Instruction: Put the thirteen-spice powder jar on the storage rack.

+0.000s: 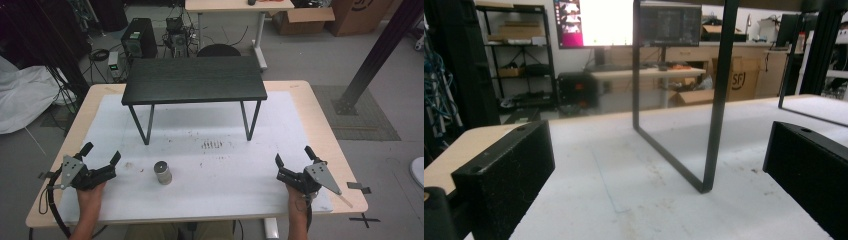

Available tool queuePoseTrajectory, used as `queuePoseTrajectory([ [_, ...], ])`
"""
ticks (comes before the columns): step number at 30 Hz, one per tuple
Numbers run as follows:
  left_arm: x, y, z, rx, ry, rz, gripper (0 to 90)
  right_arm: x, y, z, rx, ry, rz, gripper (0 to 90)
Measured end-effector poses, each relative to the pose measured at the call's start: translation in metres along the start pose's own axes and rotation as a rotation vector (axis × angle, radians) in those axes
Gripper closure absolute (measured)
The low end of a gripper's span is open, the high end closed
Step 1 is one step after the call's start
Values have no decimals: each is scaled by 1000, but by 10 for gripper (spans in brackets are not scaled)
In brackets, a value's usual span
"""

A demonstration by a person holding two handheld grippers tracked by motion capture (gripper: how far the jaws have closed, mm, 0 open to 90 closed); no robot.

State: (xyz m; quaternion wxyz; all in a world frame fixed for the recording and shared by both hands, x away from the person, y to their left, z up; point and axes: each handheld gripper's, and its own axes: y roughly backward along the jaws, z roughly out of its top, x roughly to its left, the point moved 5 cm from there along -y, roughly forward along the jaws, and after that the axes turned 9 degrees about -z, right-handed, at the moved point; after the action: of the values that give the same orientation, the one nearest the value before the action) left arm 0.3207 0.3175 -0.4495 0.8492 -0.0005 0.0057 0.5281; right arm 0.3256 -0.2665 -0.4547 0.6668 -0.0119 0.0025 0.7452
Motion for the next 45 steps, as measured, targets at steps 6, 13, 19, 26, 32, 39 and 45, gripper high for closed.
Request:
queuePoseTrajectory([
  [6, -7, 4, 11, 7, -27, -31, 15, 0, 0, 0, 0, 1, 1, 0],
  [13, -13, 9, 32, -7, -1, -60, 12, 0, 0, 0, 1, 2, 0, 0],
  [19, -21, 13, 45, 9, 9, -92, 7, 0, 0, 0, 2, 3, 0, 0],
  [26, -39, 14, 58, 32, -6, -158, 3, 0, 0, 0, 3, 3, 1, 0],
  [32, -53, 11, 64, 53, -24, -213, 2, 0, 0, 0, 3, 2, 1, 0],
  [39, -73, 5, 66, 93, -47, -292, 2, 0, 0, 0, 3, 4, 1, 0],
  [45, -91, -1, 59, 125, -60, -353, 3, 0, 0, 0, 2, 2, 1, 0],
])
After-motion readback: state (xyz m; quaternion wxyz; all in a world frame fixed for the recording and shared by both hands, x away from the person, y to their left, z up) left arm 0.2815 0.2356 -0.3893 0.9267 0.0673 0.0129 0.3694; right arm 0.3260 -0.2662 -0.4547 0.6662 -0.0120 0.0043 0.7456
